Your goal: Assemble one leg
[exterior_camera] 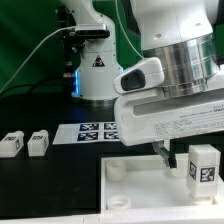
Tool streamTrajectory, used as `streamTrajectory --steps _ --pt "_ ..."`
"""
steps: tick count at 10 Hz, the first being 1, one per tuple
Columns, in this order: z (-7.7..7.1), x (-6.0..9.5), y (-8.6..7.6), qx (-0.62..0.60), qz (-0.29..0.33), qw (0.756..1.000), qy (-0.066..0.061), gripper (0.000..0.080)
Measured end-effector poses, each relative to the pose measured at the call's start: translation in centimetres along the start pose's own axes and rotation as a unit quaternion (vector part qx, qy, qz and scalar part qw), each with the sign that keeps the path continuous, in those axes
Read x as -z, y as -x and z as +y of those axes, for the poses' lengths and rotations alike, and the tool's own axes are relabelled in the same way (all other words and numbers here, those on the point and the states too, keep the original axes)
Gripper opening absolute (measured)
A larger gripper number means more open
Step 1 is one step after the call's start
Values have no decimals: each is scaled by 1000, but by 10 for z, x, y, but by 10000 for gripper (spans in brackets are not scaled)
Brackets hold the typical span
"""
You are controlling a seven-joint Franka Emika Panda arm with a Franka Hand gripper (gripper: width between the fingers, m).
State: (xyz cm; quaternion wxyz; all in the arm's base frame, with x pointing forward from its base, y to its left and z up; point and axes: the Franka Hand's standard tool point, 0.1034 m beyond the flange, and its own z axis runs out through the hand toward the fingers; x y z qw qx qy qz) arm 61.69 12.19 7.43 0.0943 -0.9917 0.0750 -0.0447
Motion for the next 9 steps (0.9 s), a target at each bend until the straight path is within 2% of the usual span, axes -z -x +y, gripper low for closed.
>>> streamTrajectory --steps 1,2,3,4,5,6,7,8,9 --pt "-5 -1 -1 95 -7 995 23 649" --pt "-10 -1 -3 178 -8 983 41 649" --pt "-10 -2 -3 177 -8 983 41 649" --pt "-10 -2 -3 176 -8 984 41 560" --pt "-10 -2 -3 154 -7 987 41 424" --pt "-7 -2 -4 108 -5 993 42 424" --pt "-3 -1 -5 41 -2 998 43 308" --pt "-3 -1 -5 -2 0 999 42 307" --pt "-1 0 -8 -71 1 997 33 304"
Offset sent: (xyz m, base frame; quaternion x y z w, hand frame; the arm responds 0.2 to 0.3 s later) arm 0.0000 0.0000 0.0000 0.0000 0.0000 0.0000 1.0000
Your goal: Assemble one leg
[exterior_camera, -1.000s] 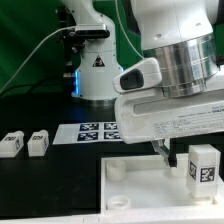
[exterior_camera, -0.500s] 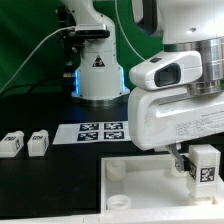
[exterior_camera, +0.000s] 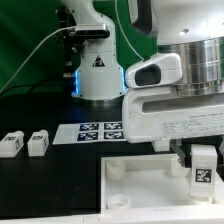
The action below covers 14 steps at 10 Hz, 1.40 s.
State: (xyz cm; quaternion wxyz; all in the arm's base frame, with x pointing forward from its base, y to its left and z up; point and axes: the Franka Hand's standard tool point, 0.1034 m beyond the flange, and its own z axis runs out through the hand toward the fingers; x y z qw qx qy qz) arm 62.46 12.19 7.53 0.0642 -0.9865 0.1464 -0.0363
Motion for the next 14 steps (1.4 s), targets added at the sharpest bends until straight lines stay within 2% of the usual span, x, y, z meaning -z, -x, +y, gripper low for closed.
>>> streamTrajectory --steps 2,4,5,6,7,9,10,11,12,13,14 --pt "0 -3 1 -197 1 980 -10 304" --pt "-7 -5 7 -358 -11 934 -15 301" --pt "-9 -6 6 -423 -15 906 -24 300" --pt "-9 -6 5 -456 -18 889 -31 300" --pt "-9 -6 5 -461 -17 887 -34 300" --pt "-8 -7 6 -432 -16 901 -34 300" --pt "-7 -7 6 -357 -14 934 -31 475" --pt "-2 -5 5 -261 -10 965 -24 589" --pt "2 -4 0 -163 -2 986 -24 589" --pt "3 -4 0 -92 4 996 -19 637" --pt "0 -5 1 -56 8 998 -19 646"
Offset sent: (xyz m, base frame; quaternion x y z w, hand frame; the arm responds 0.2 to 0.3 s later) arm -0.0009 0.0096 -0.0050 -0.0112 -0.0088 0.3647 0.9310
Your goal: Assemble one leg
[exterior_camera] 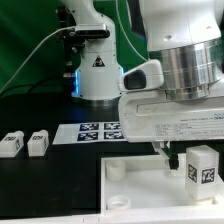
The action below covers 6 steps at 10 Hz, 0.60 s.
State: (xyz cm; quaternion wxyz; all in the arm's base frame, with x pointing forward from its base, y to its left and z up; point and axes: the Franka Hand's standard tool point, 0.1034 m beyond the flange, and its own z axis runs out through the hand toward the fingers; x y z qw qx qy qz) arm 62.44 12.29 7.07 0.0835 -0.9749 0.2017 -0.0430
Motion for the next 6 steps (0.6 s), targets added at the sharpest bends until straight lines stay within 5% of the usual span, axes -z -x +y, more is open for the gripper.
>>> streamTrajectory --steps 3,4,6 --pt "2 0 -2 149 1 989 4 649" --pt "-1 6 -3 250 -11 968 24 649" --pt "-5 12 -11 300 -7 954 31 637"
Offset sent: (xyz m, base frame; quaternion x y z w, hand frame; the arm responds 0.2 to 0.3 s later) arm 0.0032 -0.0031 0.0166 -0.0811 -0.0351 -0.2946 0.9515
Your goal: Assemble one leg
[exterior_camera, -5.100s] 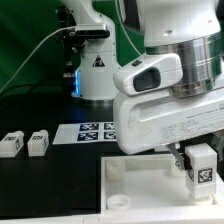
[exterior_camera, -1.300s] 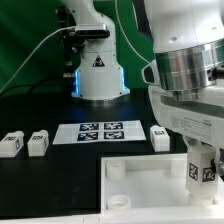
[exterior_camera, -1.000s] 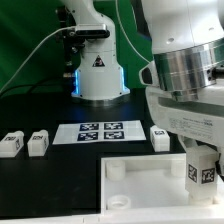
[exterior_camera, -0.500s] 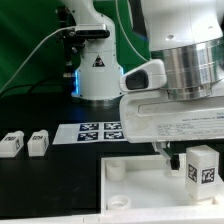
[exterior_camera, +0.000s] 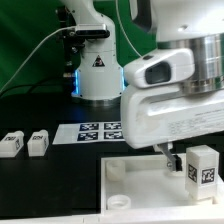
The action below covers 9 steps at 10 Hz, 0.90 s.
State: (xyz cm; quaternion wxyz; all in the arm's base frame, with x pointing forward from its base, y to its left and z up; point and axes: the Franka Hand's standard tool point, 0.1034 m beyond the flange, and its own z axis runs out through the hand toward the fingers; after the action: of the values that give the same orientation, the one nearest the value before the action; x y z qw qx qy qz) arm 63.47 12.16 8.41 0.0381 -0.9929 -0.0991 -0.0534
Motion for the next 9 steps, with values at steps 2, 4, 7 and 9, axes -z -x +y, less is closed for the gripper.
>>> streamTrajectory --steps 2,4,7,9 --pt "-1 -1 1 -42 -1 999 -1 467" --pt "2 -1 1 -143 -1 990 -1 298" --pt "10 -2 1 -370 -4 929 -12 298" --pt "10 -3 3 -537 -14 843 -8 298"
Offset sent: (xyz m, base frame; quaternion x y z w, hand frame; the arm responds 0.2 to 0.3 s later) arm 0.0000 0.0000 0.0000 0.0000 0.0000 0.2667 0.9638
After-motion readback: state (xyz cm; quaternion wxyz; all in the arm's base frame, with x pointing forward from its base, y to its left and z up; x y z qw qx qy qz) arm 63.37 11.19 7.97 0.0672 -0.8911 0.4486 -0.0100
